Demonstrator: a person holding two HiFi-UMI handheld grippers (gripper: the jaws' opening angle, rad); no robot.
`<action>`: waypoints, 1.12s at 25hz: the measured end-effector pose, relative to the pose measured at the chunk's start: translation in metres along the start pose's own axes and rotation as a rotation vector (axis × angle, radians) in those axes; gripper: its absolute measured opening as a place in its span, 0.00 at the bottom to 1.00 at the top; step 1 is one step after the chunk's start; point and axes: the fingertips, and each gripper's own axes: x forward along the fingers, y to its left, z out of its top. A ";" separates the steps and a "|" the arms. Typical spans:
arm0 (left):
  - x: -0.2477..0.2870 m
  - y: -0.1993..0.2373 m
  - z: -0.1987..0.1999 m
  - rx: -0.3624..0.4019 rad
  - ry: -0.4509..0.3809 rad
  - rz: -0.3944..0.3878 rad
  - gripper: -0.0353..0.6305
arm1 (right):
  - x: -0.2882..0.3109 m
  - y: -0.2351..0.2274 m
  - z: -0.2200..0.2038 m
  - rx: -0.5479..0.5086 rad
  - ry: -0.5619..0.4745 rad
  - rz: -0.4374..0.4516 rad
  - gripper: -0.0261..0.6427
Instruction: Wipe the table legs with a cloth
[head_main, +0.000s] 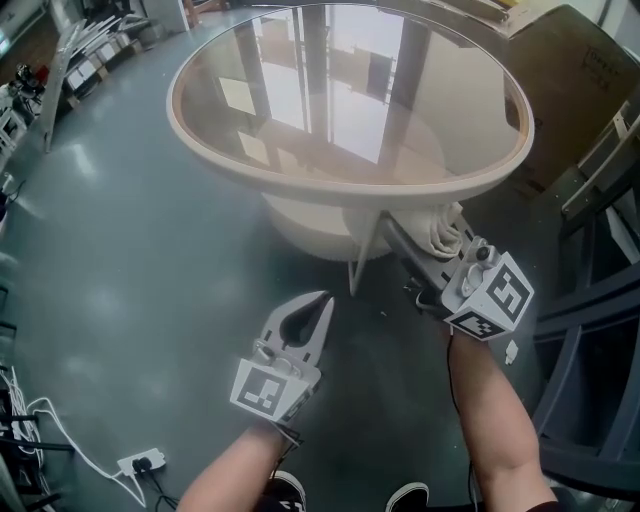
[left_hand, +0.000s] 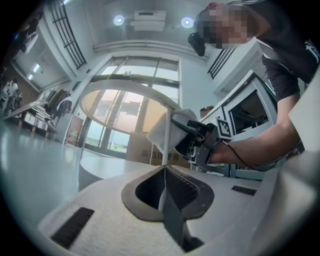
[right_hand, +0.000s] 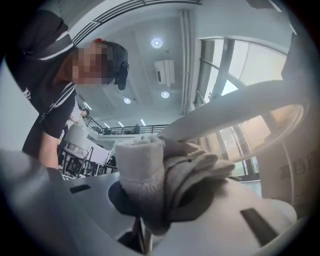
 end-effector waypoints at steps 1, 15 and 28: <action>0.000 -0.001 0.001 0.003 -0.002 -0.002 0.06 | 0.000 0.002 0.000 0.001 -0.001 0.023 0.16; -0.010 -0.020 -0.030 0.032 0.065 -0.054 0.06 | -0.038 0.012 -0.094 0.139 0.098 0.060 0.16; -0.018 -0.027 -0.039 0.063 0.091 -0.090 0.06 | -0.074 0.009 -0.207 0.300 0.186 -0.057 0.16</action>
